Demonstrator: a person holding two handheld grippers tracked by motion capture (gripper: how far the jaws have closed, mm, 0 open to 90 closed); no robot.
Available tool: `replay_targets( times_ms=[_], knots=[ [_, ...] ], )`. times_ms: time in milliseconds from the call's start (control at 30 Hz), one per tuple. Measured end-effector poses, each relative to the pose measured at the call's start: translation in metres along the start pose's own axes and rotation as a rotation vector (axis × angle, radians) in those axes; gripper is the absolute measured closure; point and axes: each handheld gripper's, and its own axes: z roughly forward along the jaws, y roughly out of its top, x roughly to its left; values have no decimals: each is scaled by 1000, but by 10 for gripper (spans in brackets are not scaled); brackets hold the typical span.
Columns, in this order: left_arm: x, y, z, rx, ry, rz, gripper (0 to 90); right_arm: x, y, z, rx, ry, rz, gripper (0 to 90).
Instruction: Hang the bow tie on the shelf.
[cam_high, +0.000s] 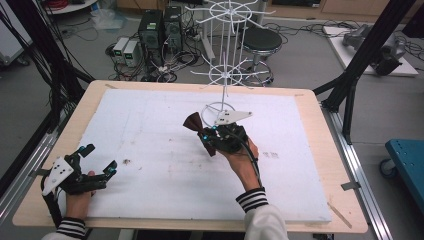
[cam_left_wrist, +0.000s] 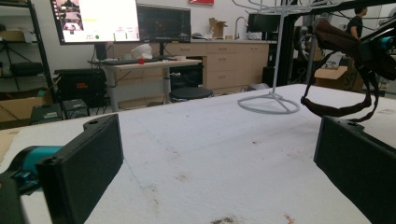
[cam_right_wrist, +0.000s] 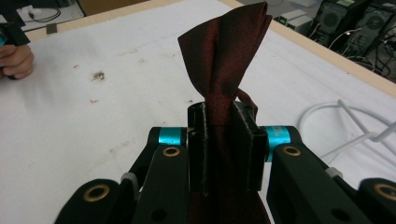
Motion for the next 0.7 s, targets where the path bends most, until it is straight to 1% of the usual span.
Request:
replay_targets(
  times_ms=[33, 133, 267, 700],
  knots=[
    [0, 0, 0, 0, 0, 0, 18, 0, 0, -2, -5, 0, 4, 772],
    [0, 0, 0, -1, 1, 0, 18, -1, 0, -6, -16, -3, -9, 772],
    [0, 0, 0, 0, 1, 0, 18, -2, 3, -13, -30, -6, -14, 772],
    [0, 0, 0, 0, 1, 3, 18, -5, 25, -38, -62, -41, -41, 772]
  ],
)
